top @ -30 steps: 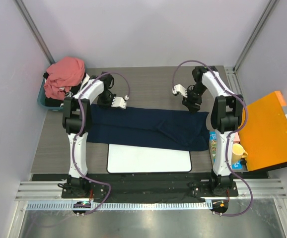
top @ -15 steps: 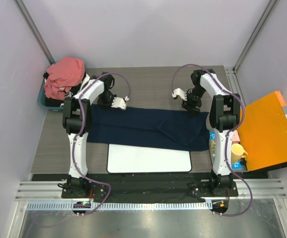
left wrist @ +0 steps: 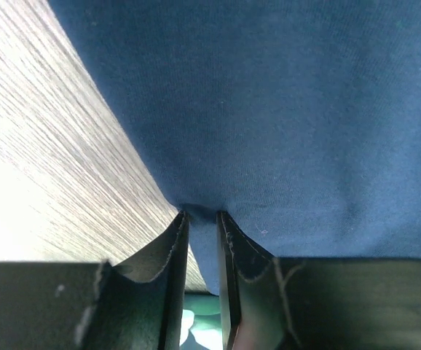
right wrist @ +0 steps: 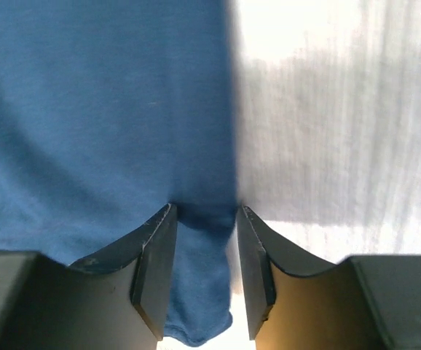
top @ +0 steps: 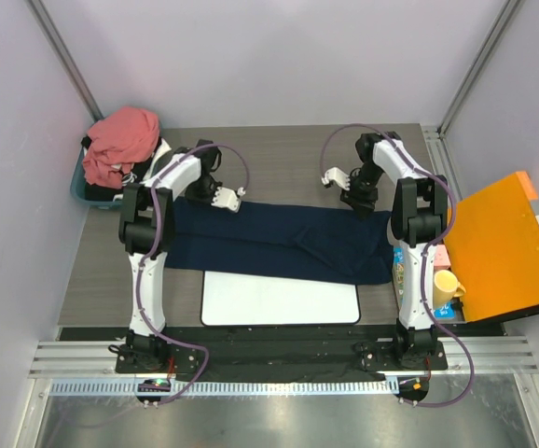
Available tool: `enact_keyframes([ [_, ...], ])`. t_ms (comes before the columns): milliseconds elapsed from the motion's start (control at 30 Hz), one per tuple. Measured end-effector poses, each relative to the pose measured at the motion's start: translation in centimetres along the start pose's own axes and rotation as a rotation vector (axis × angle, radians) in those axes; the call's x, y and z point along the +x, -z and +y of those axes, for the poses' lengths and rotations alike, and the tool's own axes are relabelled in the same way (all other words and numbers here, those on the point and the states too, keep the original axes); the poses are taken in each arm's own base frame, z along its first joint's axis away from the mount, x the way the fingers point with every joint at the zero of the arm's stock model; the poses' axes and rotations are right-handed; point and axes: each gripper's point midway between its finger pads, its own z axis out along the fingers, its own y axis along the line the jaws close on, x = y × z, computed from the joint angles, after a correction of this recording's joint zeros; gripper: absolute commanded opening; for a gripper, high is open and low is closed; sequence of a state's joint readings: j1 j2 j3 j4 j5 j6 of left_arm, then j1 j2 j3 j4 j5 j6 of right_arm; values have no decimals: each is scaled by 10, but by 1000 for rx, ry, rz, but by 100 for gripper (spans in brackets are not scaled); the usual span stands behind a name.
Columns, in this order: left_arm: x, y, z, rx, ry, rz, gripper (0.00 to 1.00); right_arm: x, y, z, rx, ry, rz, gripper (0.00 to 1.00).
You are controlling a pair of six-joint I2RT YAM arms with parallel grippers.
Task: Fold and stack the t-shirts
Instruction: Fold the tshirt
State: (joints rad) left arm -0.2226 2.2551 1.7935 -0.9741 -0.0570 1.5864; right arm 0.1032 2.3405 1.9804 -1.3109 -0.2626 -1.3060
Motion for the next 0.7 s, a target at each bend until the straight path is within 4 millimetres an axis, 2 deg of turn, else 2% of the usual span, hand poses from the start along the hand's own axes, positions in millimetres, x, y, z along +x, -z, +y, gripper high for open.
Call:
enact_keyframes([
  [67, 1, 0, 1, -8, 6, 15, 22, 0, 0, -8, 35, -17, 4, 43],
  [167, 4, 0, 8, -36, 36, 36, 22, -4, 3, -31, 137, -39, -4, 43],
  [267, 13, -1, 25, -101, 77, 83, 22, -12, 7, -55, 236, -59, -25, 43],
  [500, 37, -6, 72, -283, 169, 201, 22, -46, 29, -149, 579, -47, -121, 44],
  [600, 48, -8, 98, -373, 219, 248, 22, -58, 38, -184, 726, -41, -160, 47],
  [700, 56, -9, 117, -451, 266, 281, 23, -70, 46, -208, 834, -55, -196, 51],
])
